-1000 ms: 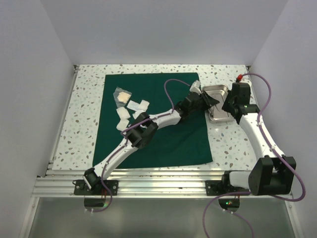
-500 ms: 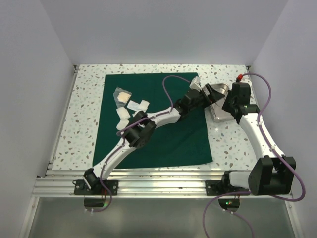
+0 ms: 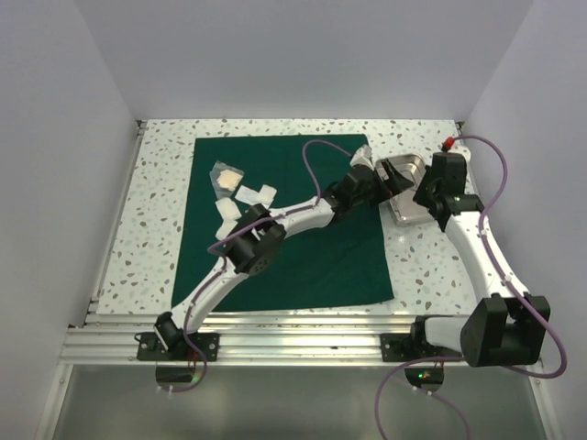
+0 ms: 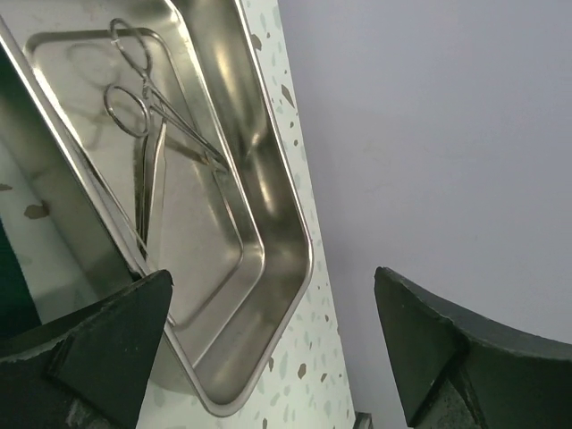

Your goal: Prepare the surgical pack

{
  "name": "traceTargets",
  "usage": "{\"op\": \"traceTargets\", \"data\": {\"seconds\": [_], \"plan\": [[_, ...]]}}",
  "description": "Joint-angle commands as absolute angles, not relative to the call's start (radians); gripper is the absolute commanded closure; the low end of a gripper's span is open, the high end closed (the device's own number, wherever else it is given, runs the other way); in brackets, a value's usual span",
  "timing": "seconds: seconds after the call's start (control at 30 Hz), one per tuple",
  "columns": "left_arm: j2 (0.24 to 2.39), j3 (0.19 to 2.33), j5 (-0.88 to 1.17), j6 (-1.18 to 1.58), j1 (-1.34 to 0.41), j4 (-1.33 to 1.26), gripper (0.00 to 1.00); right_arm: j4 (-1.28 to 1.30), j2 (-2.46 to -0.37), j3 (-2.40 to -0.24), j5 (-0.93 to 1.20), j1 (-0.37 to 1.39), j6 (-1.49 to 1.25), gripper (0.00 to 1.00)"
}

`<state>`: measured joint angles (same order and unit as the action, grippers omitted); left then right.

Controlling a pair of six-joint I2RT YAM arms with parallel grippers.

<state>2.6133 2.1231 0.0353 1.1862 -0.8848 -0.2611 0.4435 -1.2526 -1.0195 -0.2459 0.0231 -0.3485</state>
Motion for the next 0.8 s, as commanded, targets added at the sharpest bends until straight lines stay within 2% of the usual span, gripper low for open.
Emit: {"op": "traceTargets", "data": {"seconds": [0.0, 0.1, 0.2, 0.33, 0.47, 0.5, 0.53, 0.57, 0.6, 0.63, 0.7, 0.77], "plan": [[2.47, 2.037, 0.002, 1.161, -0.885, -0.278, 0.0, 0.42, -1.19, -1.037, -0.307, 0.015, -0.38, 0.98], [2.369, 1.962, -0.023, 1.109, -0.882, -0.288, 0.0, 0.42, -1.166, -1.045, -0.31, 0.014, -0.396, 0.97], [2.214, 1.791, -0.078, 1.011, -0.881, -0.327, 0.0, 0.411, -1.144, -1.039, -0.278, 0.009, -0.416, 0.95], [1.996, 1.646, -0.187, 0.817, -0.879, -0.279, 0.0, 0.364, -1.092, -0.991, -0.217, 0.009, -0.459, 1.0], [1.716, 1.429, -0.484, 0.634, -0.874, -0.21, 0.0, 0.266, -1.013, -0.933, -0.105, 0.011, -0.48, 1.0], [1.598, 1.332, -0.542, 0.576, -0.873, -0.204, 0.0, 0.256, -1.009, -0.931, -0.069, 0.008, -0.476, 0.96], [1.538, 1.278, -0.666, 0.551, -0.867, -0.187, 0.0, 0.238, -1.011, -0.931, -0.002, 0.009, -0.466, 0.77], [1.479, 1.222, -0.736, 0.528, -0.861, -0.184, 0.0, 0.236, -1.015, -0.933, 0.032, 0.009, -0.463, 0.71], [1.366, 1.092, -0.8, 0.517, -0.853, -0.193, 0.0, 0.233, -1.032, -0.936, 0.067, 0.009, -0.465, 0.7], [1.308, 1.027, -0.83, 0.517, -0.81, -0.201, 0.0, 0.226, -1.045, -0.934, 0.121, 0.009, -0.469, 0.6], [1.139, 0.84, -0.786, 0.529, -0.752, -0.213, 0.0, 0.216, -1.091, -0.934, 0.241, 0.012, -0.482, 0.47], [0.995, 0.741, -0.66, 0.537, -0.649, -0.194, 0.01, 0.209, -1.114, -0.925, 0.256, 0.052, -0.489, 0.45]]}}
